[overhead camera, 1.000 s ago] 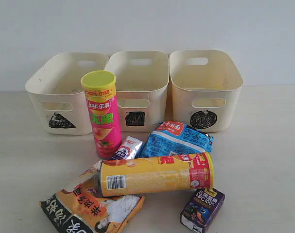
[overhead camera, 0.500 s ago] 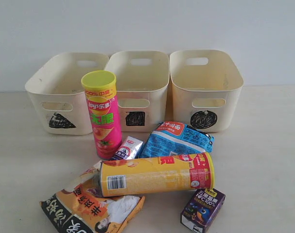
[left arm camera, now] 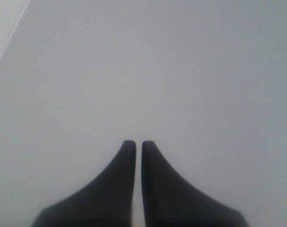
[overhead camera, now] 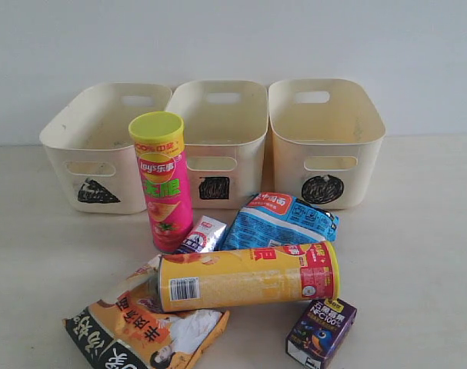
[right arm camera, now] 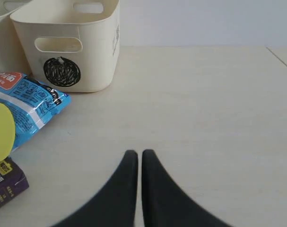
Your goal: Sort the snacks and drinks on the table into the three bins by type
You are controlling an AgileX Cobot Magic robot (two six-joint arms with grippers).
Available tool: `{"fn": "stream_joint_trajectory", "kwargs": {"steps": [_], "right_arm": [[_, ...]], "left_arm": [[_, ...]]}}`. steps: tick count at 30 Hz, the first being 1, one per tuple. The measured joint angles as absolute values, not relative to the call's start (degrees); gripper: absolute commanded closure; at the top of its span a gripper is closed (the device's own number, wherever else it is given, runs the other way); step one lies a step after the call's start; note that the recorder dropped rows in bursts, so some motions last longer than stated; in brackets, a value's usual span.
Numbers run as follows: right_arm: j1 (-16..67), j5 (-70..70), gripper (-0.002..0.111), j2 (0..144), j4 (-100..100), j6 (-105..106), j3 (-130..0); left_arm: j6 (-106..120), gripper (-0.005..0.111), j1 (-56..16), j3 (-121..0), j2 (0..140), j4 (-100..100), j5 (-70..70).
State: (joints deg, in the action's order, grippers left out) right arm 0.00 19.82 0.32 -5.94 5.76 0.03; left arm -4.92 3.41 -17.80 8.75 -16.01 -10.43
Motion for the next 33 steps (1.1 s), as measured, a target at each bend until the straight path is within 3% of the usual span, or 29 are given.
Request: {"fn": "stream_joint_trajectory", "kwargs": {"steps": [4, 12, 17, 21, 26, 33], "right_arm": [[0.0, 19.8, 0.107, 0.3, -5.9, 5.8, 0.0], [0.0, 19.8, 0.107, 0.3, -5.9, 5.8, 0.0], [0.0, 19.8, 0.107, 0.3, -5.9, 5.8, 0.0], [0.0, 19.8, 0.107, 0.3, -5.9, 5.8, 0.0], [0.0, 19.8, 0.107, 0.3, -5.9, 5.8, 0.0], [0.0, 19.8, 0.107, 0.3, -5.9, 5.8, 0.0]], "left_arm": [[-1.8, 0.102, 3.4, -32.1, 17.8, -2.2, 7.7], [2.7, 0.102, -0.1, -48.1, 32.5, 0.0, 32.0], [13.7, 0.102, -4.0, -54.3, 41.8, -9.1, 46.4], [39.0, 0.102, -7.1, -56.3, 50.0, -28.5, 55.9], [55.5, 0.102, -12.3, -56.5, 58.3, -44.1, 60.2], [59.2, 0.102, -24.6, -56.5, 67.5, -40.5, 55.9]]}}
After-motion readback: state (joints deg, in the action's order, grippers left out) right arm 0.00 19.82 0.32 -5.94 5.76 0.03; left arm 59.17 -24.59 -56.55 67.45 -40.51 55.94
